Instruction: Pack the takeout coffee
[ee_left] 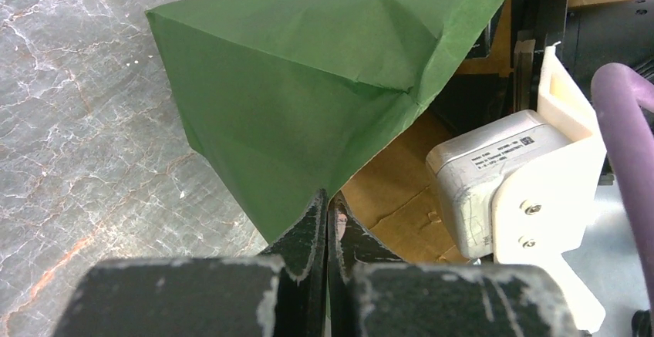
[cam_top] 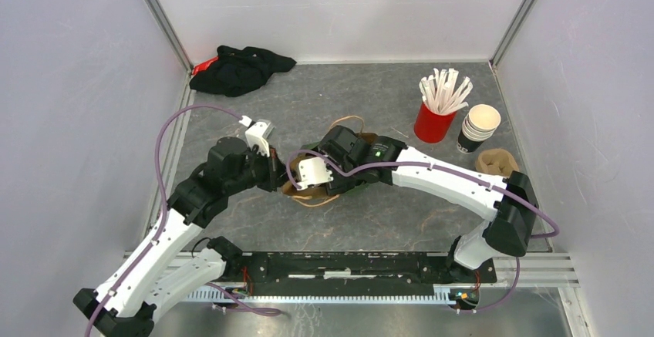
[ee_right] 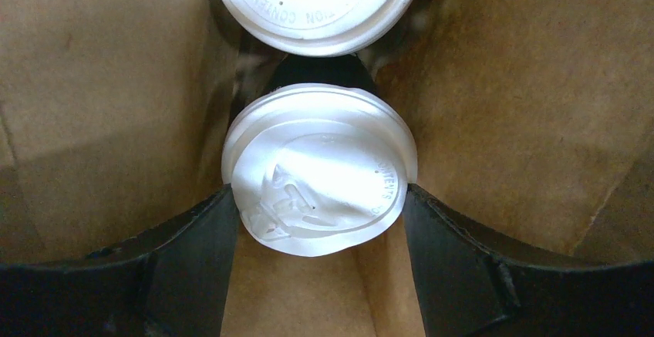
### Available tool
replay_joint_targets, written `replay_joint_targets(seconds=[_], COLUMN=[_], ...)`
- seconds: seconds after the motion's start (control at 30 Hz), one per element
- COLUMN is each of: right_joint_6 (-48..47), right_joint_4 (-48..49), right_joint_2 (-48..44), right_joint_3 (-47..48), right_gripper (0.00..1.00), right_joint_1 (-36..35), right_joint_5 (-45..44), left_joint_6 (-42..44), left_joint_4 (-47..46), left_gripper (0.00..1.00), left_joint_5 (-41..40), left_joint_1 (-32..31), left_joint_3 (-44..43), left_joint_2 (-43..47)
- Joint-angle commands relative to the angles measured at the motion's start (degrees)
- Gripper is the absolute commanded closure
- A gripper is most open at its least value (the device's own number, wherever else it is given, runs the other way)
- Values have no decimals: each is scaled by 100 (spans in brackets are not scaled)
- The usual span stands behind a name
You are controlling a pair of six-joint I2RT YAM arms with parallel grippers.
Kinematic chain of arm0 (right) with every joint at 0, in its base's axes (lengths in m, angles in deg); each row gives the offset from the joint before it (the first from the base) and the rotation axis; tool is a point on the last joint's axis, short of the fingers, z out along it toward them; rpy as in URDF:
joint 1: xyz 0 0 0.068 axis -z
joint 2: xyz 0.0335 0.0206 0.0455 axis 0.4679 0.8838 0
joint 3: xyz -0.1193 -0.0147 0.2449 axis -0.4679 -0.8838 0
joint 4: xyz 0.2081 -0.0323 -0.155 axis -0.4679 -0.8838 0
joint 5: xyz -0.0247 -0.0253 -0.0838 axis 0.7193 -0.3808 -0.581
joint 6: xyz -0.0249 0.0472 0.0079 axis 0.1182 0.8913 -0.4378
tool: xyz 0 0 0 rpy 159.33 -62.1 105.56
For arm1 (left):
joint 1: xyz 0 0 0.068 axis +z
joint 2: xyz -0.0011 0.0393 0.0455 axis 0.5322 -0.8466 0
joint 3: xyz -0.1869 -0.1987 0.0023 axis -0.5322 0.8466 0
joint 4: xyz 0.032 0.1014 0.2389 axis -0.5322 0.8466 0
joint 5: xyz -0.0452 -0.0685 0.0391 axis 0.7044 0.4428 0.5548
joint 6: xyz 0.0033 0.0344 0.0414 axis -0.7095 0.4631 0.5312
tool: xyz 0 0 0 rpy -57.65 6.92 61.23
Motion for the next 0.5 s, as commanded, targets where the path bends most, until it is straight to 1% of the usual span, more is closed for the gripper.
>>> replay_joint_targets(seconds=[0.0,0.37,0.47], right_joint_6=[87,224,338], right_joint_4=[-71,-312,-289], right_joint_2=[-218,-200,-157], right_joint_3=[245,296,467], right_gripper=[55,56,57], right_joint_1=[30,35,31], right_joint_5=[-383,-624,-430], left_joint_6=[473,740,763], left_joint_4=[204,226,212], left_gripper=[98,98,98], left_joint_5=[208,367,342], left_joint_1=[23,32,40], left_joint_3=[-282,-559,-659], left_joint_2=[-112,-465,-518])
